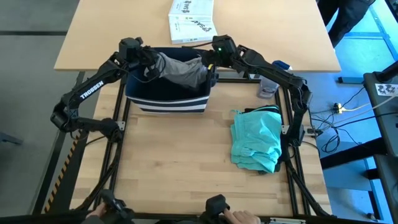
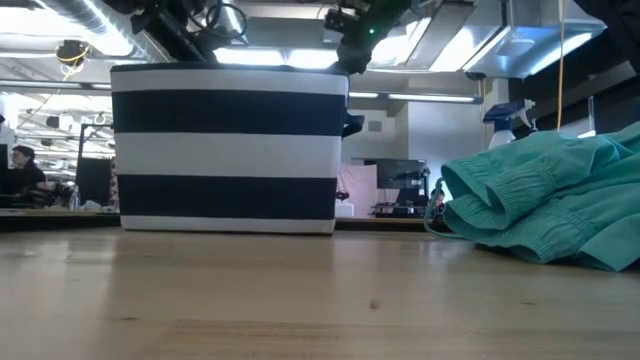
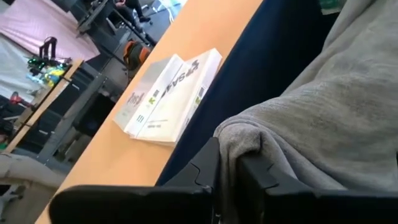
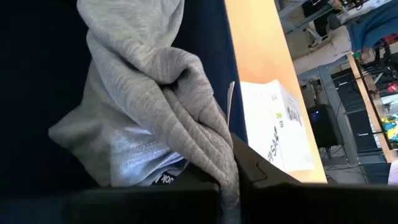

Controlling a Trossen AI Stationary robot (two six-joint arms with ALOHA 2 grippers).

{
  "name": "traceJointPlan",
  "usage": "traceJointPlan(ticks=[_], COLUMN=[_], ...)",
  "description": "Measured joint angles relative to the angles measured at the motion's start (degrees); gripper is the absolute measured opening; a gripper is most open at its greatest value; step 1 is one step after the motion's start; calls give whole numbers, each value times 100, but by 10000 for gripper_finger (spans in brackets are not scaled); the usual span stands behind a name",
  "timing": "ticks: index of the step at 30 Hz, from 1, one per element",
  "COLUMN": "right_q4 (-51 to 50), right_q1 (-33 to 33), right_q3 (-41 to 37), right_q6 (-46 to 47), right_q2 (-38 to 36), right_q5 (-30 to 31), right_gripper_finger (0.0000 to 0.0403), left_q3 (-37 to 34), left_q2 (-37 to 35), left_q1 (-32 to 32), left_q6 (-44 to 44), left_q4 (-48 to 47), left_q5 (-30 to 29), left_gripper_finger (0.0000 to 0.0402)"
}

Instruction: Fold Laundry from Bin

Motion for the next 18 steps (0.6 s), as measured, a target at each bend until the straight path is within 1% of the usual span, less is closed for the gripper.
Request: traceJointPlan(ticks=[13,18], right_q4=[122,316], right_q1=[2,2], right_q3=[2,2], right_q6=[66,-56], right_q2=[-2,-4], right_q5=[-4,42], right_gripper_finger=[1,1], left_q3=[0,0], left_q2=[-7,-31], left_q1=[-26,-26], left_q6=[10,23], left_q4=[-214,-215], left_q5=[-162,-165], left_gripper_finger=[118,145])
